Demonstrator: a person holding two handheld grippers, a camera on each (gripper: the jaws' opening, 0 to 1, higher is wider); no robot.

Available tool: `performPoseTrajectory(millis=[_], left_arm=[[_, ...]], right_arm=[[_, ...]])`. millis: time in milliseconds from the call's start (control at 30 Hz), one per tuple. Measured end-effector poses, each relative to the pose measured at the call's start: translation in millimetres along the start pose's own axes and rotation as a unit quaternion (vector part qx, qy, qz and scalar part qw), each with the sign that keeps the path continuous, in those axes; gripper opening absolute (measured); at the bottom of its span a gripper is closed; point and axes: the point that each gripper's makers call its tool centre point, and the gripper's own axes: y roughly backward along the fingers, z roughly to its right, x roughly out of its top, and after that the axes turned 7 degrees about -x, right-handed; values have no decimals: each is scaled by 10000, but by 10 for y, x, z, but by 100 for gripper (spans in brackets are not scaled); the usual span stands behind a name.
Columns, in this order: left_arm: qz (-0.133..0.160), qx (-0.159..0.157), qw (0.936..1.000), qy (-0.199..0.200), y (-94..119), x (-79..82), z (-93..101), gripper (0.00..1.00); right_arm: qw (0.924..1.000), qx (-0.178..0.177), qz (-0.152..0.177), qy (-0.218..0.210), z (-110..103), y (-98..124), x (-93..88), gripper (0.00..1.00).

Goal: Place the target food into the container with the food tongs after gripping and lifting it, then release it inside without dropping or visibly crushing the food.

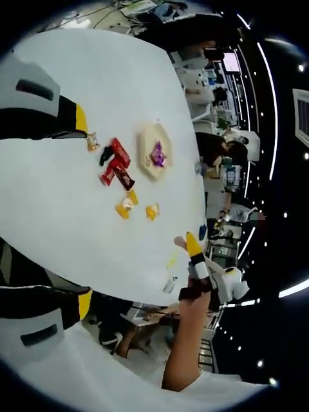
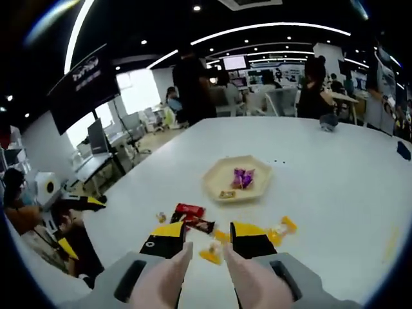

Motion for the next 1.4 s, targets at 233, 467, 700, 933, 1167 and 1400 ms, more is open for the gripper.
performPoseTrajectory(millis=[233,467,700,933,1167,1400], left_arm=[[-113,-166,9998,-52,-74,-32,108,95],[-132,84,9998,-120,-187,153,94,95],[27,511,9985,176,-375,350,159,95],[-26,880,9953,415,-527,366,203,95],[77,1101,9916,672,-689,376,245,94],[44,1078,9920,653,-736,413,210,95]], right_arm=[[9998,-174,13,-83,70,166,-104,26],[9999,-52,67,-116,243,168,-111,27],[9995,272,42,-185,322,210,-224,27],[9978,649,-103,-100,402,202,-336,27],[9951,953,-231,101,434,257,-436,28],[9952,935,-268,85,510,239,-429,28]])
